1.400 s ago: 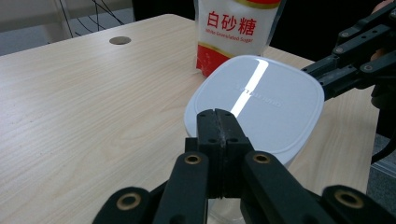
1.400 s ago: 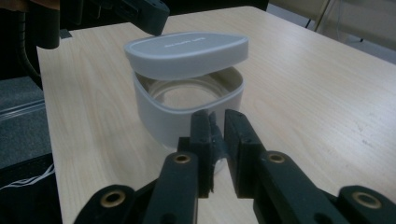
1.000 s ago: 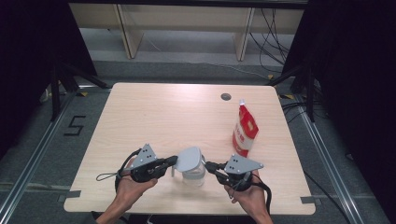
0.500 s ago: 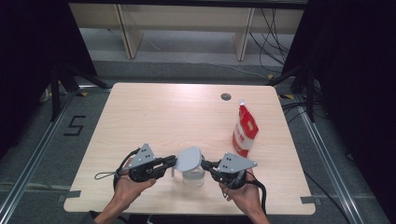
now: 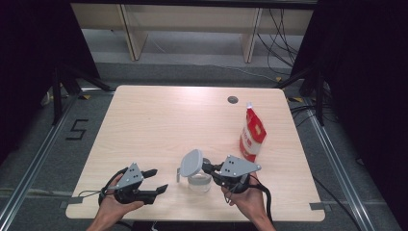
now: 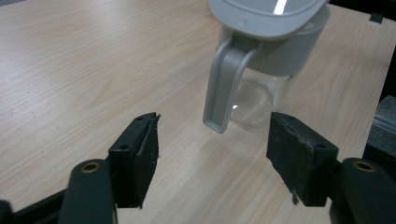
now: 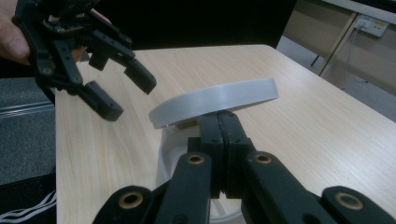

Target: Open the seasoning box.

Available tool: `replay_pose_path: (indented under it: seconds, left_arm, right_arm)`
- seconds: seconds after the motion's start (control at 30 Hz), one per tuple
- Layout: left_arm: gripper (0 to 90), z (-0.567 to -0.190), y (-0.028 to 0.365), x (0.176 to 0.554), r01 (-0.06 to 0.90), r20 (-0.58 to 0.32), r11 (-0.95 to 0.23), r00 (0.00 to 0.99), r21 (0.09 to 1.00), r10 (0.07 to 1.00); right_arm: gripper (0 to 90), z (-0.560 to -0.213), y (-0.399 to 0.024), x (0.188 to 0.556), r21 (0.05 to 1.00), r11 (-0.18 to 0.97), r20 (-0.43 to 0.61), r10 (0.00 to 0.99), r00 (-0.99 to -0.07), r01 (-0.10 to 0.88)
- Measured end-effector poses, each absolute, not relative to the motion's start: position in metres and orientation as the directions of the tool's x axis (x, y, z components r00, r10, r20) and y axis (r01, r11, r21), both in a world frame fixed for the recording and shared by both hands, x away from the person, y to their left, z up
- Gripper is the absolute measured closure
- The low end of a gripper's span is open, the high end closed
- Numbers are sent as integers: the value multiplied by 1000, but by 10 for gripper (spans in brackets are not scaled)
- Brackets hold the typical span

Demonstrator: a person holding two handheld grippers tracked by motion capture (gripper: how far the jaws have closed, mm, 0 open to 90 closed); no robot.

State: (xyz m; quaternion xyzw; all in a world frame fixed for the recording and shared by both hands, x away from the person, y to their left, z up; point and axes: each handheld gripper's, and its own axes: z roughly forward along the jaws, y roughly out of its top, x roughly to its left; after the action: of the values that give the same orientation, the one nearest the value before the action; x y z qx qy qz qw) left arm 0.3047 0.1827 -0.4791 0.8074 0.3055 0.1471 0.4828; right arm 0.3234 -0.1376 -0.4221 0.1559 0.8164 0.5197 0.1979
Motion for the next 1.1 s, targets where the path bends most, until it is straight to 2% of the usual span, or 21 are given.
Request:
replay_pose_path:
  seconds: [0.13,0.23,0.3,0.53,0.6,0.67,0.73,0.9,1.1]
  left_arm:
    - [257,-484,181,306,354,-50,-367,775,860,630]
    - [181,-489,179,307,367,-31,-402,770,839,638]
    - [179,-491,178,307,385,-56,-383,763,840,644]
    - [178,-489,182,308,386,-52,-373,751,844,658]
    - [178,-490,183,309,387,-54,-359,740,849,671]
    - [178,-490,185,311,372,-33,-378,749,848,662]
    - [178,-489,184,310,396,-63,-357,739,846,671]
    - [178,-490,184,310,395,-66,-350,737,849,673]
    - [178,-490,185,310,398,-59,-355,731,846,680]
  right_arm:
    - [900,-420,-135,324,911,409,-161,467,-869,52]
    - [900,-418,-128,326,920,388,-139,459,-877,58]
    - [900,-418,-125,327,917,395,-147,459,-876,53]
    - [900,-417,-116,327,917,396,-144,444,-884,50]
    - [900,-416,-110,329,921,390,-161,434,-887,23]
    - [900,-417,-105,328,921,386,-136,432,-891,47]
    - [900,-418,-104,328,922,385,-134,425,-895,45]
    - [898,-419,-97,328,920,389,-131,414,-901,45]
    - [830,-419,-103,327,923,381,-128,427,-895,50]
